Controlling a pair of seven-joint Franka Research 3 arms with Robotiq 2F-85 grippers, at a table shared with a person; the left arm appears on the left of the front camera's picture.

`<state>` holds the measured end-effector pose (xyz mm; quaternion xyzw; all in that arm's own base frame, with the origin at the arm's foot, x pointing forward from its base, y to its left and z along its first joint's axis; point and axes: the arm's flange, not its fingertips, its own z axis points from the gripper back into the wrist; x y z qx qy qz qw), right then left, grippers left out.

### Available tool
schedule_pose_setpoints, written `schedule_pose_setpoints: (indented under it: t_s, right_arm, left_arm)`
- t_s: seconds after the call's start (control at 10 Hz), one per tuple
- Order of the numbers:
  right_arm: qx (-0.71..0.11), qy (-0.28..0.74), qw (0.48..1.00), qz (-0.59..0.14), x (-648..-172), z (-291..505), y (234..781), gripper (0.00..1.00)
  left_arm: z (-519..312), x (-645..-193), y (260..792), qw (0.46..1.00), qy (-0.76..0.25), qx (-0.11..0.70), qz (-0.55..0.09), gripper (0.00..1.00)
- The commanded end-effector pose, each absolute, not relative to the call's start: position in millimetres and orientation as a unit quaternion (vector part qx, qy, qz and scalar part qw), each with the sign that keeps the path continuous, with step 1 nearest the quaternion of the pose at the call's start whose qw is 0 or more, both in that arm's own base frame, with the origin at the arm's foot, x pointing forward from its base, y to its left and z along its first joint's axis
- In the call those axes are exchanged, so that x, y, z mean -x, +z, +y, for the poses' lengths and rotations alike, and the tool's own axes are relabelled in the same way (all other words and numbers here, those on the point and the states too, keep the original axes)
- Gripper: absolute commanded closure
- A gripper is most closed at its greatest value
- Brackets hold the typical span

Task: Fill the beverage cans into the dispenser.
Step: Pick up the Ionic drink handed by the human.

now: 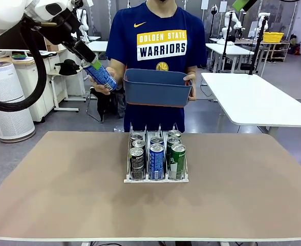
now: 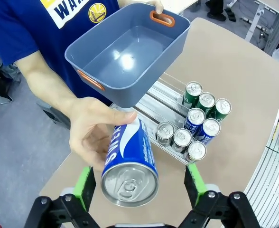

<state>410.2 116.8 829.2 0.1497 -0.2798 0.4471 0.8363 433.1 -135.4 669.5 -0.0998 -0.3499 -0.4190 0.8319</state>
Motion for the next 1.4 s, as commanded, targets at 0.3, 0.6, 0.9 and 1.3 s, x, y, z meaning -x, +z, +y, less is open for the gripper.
schedule_pose_setpoints:
  t_s: [0.3, 0.6, 0.9, 1.3]
  right_arm:
    - [-0.15, 0.447, 0.837, -0.279, -407.2, 116.3, 828.4, 0.0]
    - [-0.15, 0.447, 0.837, -0.279, -407.2, 116.3, 828.4, 0.0]
    - [-0.15, 0.447, 0.837, -0.279, -407.2, 116.3, 828.4, 0.0]
    - [-0.15, 0.447, 0.837, -0.279, -407.2, 116.3, 828.4, 0.0]
  left_arm:
    - [-138.5, -443.4, 652.3, 0.828, -0.429, 0.073, -0.352, 0.0]
    - [-136.8, -448.5, 644.0, 0.825, -0.43, 0.077, -0.359, 0.0]
    - [-135.3, -453.8, 638.1, 0.827, -0.425, 0.08, -0.36, 0.0]
    - [-139.8, -452.2, 645.2, 0.835, -0.411, 0.086, -0.355, 0.6]
